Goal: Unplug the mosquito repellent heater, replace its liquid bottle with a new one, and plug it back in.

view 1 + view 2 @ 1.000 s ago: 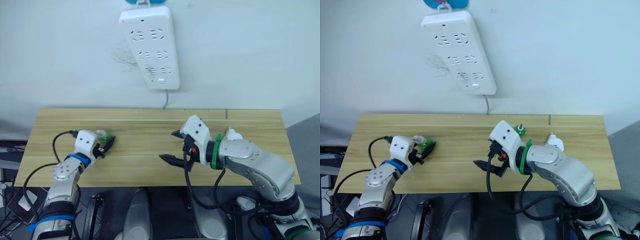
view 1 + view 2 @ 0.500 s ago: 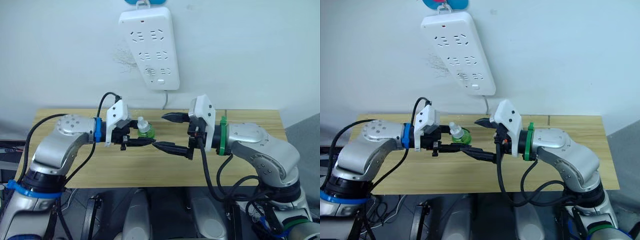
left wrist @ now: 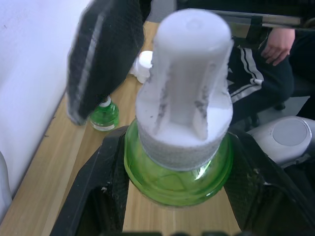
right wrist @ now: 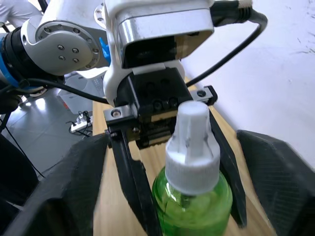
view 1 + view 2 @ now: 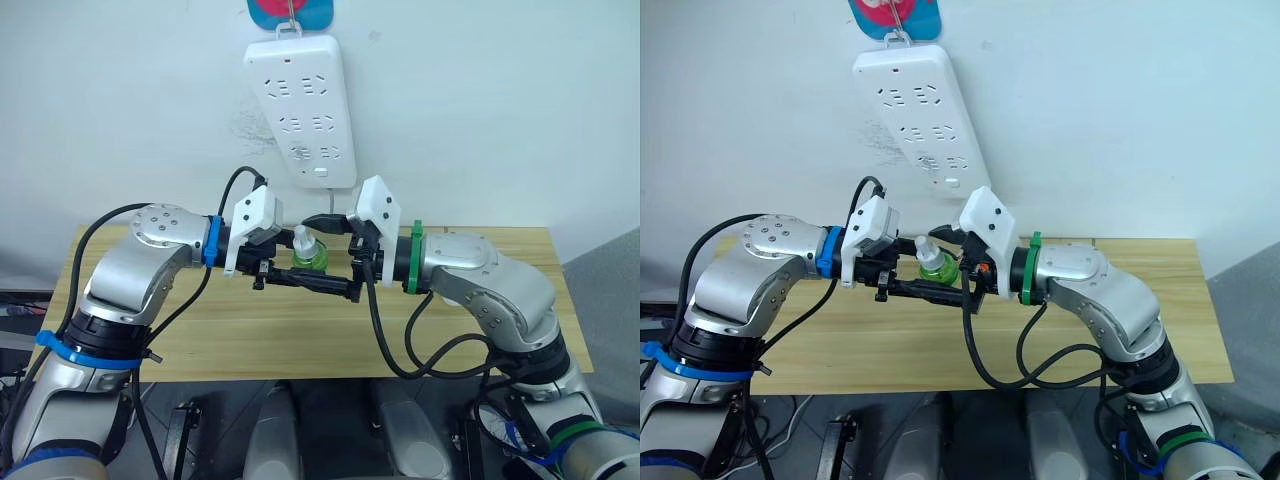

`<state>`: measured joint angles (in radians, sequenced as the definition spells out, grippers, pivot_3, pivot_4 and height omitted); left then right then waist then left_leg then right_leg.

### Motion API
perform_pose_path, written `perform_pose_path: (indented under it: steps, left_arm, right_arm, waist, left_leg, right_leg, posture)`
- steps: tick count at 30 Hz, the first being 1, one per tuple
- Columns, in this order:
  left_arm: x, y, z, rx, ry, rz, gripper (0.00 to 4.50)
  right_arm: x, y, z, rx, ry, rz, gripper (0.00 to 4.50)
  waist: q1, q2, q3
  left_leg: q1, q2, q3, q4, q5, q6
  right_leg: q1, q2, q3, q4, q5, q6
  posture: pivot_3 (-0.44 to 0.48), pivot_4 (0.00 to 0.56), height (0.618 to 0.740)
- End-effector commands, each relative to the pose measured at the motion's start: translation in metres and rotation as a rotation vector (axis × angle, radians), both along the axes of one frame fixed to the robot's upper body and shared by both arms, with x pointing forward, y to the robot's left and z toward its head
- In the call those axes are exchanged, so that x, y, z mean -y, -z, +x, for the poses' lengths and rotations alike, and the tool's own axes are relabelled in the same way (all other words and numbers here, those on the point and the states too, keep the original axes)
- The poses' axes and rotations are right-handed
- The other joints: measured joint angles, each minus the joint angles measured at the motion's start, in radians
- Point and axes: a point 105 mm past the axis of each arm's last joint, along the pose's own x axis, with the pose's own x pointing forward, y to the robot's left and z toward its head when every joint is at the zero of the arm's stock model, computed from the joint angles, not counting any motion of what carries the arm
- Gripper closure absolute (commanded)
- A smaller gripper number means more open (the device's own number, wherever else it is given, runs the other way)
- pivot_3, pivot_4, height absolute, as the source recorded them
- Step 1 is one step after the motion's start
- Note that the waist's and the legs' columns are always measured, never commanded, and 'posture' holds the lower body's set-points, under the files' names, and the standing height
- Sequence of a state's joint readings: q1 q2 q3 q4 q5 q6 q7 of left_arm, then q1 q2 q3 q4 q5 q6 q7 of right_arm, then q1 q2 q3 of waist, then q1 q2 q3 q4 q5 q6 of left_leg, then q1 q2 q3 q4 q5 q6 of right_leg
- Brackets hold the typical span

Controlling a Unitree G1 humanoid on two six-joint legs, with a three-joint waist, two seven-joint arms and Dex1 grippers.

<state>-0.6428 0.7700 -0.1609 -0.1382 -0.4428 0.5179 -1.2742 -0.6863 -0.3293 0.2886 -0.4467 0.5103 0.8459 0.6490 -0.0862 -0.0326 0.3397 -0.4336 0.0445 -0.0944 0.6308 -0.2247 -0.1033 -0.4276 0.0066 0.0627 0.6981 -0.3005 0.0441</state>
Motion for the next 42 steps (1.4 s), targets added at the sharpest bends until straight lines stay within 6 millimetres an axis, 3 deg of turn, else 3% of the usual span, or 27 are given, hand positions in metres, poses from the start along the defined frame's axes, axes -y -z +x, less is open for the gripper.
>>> perform_pose_path:
  steps: [1,5,6,11,16,23,28,38,42]
  left_arm:
    - [0.004,-0.012,-0.004,0.058,0.033,-0.008,2.23]
    - [0.005,-0.012,-0.004,0.074,0.037,-0.013,2.23]
    - [0.005,-0.012,-0.004,0.079,0.037,-0.012,2.23]
    - [0.009,-0.015,0.0,0.113,-0.005,-0.074,2.23]
    - [0.0,-0.006,0.004,0.125,-0.038,-0.094,2.23]
    - [-0.006,-0.013,0.006,0.002,-0.076,-0.225,0.01]
    - [-0.005,-0.017,-0.001,-0.089,-0.065,-0.288,0.0]
    - [0.003,-0.019,-0.005,-0.11,-0.059,-0.288,0.0]
    - [0.004,-0.017,-0.005,-0.094,-0.058,-0.278,0.9]
  right_arm:
    - [-0.004,-0.007,-0.005,0.058,-0.031,0.007,1.73]
    - [-0.004,-0.006,-0.004,0.081,-0.032,0.0,3.24]
    - [-0.003,-0.006,-0.004,0.083,-0.033,0.001,3.43]
    - [-0.001,-0.01,-0.005,0.092,-0.046,0.03,3.42]
    - [0.002,-0.021,-0.004,0.108,-0.047,0.093,3.42]
    - [0.008,-0.031,0.001,0.118,-0.041,0.144,3.42]
    - [0.01,-0.032,0.0,0.106,-0.048,0.15,3.42]
    - [0.009,-0.03,-0.004,0.095,-0.071,0.135,3.42]
    - [0.009,-0.029,-0.005,0.098,-0.073,0.13,3.42]
  waist:
    - [0.0,0.0,-0.007]
    - [0.0,0.0,-0.019]
    - [0.0,0.0,-0.02]
    - [0.0,0.0,-0.038]
    - [-0.001,0.0,-0.045]
    - [-0.001,0.0,-0.053]
    - [-0.001,0.0,-0.062]
    - [-0.001,0.0,-0.064]
    - [-0.001,0.0,-0.064]
  left_leg:
    - [0.0,0.0,0.0,0.0,0.0,0.0]
    - [0.0,0.0,-0.001,0.0,0.0,0.0]
    - [0.0,0.0,-0.001,0.0,0.0,0.0]
    - [0.0,0.0,-0.001,0.001,0.0,0.0]
    - [0.001,0.0,-0.001,0.004,0.0,0.0]
    - [0.001,-0.001,-0.003,0.015,0.001,0.0]
    - [0.002,-0.001,-0.005,0.014,0.002,0.0]
    - [0.002,-0.001,-0.005,0.015,0.002,0.0]
    - [0.002,-0.001,-0.005,0.015,0.002,0.0]
  right_leg:
    - [0.0,0.0,0.0,0.0,0.0,0.0]
    - [0.0,0.0,-0.001,0.0,0.0,0.0]
    - [0.0,0.0,-0.001,0.0,0.0,0.0]
    - [0.0,0.0,-0.001,0.002,0.0,-0.001]
    - [0.001,0.0,-0.001,0.005,0.0,-0.001]
    - [0.001,0.001,-0.001,0.017,0.001,-0.001]
    - [0.003,0.001,-0.002,0.017,0.001,-0.001]
    - [0.003,0.001,-0.002,0.017,0.001,-0.001]
    - [0.003,0.001,-0.002,0.018,0.001,-0.001]
  posture:
    - [-0.097,0.188,0.74]
    - [-0.096,0.18,0.74]
    - [-0.096,0.18,0.74]
    - [-0.091,0.176,0.74]
    - [-0.081,0.167,0.74]
    - [-0.078,0.161,0.74]
    - [-0.078,0.163,0.74]
    - [-0.073,0.166,0.74]
    - [-0.074,0.167,0.74]
